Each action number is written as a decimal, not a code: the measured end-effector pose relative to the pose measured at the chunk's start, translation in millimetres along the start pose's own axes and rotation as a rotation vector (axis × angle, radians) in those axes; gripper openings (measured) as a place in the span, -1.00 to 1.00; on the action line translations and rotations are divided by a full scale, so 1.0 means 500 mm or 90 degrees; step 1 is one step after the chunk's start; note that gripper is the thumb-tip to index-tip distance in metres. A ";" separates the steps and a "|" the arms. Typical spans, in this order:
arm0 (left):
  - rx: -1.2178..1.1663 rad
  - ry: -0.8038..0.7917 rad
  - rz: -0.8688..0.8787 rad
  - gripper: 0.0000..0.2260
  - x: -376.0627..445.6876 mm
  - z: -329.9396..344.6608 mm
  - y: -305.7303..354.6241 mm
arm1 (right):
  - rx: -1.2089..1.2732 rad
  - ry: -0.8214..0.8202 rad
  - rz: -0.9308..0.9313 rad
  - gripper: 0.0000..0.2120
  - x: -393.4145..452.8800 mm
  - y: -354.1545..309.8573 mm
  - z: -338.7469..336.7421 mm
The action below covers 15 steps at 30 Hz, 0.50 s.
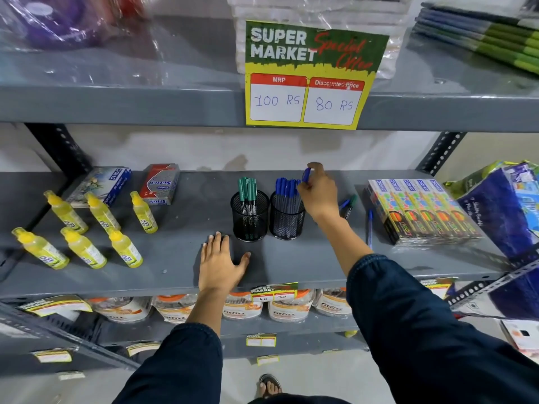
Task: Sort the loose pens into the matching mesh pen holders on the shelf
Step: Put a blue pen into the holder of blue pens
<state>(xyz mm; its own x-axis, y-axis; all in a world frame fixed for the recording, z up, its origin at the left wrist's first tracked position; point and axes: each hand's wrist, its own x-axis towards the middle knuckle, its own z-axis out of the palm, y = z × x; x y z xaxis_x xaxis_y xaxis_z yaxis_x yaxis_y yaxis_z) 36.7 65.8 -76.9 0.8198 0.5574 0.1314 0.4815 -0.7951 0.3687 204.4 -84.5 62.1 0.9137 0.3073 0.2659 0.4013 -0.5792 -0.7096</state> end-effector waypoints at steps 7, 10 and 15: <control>-0.004 -0.002 -0.001 -0.33 -0.004 0.000 -0.001 | 0.005 0.081 0.043 -0.66 -0.002 0.060 0.022; -0.009 -0.004 0.000 -0.33 -0.004 -0.001 0.001 | -0.119 0.027 0.110 -0.62 0.000 0.114 0.020; -0.002 0.004 0.004 -0.33 -0.004 -0.002 0.001 | -0.387 -0.285 0.141 -0.53 -0.029 0.185 0.036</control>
<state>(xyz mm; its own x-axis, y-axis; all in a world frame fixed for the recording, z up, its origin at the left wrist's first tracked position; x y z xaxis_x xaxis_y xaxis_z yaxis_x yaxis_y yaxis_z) 35.1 64.4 -76.2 0.8212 0.5535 0.1389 0.4751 -0.7979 0.3710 227.4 -129.0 -19.2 0.9158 0.3360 -0.2200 0.2949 -0.9345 -0.1996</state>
